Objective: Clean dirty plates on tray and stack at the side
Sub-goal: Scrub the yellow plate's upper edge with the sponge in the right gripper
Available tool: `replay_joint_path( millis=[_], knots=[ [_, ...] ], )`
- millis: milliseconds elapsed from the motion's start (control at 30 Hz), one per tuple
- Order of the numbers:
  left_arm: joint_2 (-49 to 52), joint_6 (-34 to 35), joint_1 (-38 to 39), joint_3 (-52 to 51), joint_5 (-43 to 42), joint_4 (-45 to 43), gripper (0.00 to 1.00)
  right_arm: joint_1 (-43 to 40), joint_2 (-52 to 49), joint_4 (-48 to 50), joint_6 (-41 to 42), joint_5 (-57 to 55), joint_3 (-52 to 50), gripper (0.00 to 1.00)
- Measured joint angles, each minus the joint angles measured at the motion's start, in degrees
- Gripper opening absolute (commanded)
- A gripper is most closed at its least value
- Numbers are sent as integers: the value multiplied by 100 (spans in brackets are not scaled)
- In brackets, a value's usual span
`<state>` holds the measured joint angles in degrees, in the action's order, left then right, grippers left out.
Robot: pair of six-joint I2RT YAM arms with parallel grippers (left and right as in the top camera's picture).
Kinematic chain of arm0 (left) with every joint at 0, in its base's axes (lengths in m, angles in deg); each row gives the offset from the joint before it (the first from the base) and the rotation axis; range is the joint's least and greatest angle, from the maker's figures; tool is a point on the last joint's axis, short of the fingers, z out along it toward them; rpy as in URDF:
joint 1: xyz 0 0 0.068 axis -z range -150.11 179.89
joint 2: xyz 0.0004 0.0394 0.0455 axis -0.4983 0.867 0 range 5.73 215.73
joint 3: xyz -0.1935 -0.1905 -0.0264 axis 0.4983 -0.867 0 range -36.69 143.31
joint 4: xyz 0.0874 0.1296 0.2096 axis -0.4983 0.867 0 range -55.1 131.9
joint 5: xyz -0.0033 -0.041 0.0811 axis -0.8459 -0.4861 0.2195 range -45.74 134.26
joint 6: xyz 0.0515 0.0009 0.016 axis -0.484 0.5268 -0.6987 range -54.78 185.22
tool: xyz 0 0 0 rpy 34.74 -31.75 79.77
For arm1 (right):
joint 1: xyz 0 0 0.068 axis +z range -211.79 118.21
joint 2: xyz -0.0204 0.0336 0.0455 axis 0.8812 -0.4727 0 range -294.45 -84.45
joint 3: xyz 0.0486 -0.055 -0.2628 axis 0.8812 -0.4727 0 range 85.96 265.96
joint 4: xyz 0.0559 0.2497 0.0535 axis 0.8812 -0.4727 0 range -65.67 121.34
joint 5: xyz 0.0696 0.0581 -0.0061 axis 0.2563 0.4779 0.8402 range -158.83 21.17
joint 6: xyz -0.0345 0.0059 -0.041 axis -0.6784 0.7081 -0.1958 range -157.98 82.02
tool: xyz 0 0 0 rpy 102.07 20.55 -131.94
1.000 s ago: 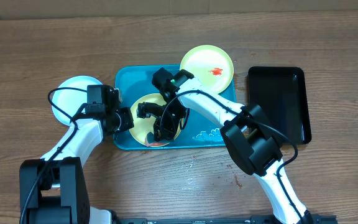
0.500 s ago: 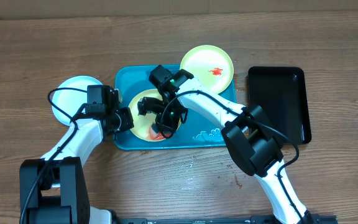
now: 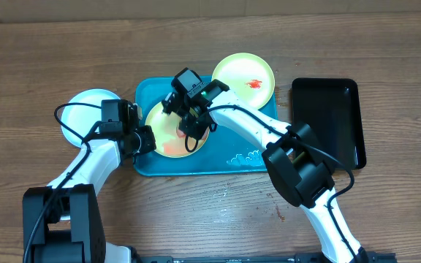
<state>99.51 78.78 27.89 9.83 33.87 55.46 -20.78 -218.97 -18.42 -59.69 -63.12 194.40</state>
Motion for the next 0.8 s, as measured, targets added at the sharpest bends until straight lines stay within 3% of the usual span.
replay_joint_path(
  millis=[433,800],
  knots=[
    [0,-2,-4,13,-9,46,4,-96,-39,772,2881,-1023,-2,5],
    [0,-4,-63,13,-181,76,4,-173,-116,1556,3355,243,-24,7]
  ],
)
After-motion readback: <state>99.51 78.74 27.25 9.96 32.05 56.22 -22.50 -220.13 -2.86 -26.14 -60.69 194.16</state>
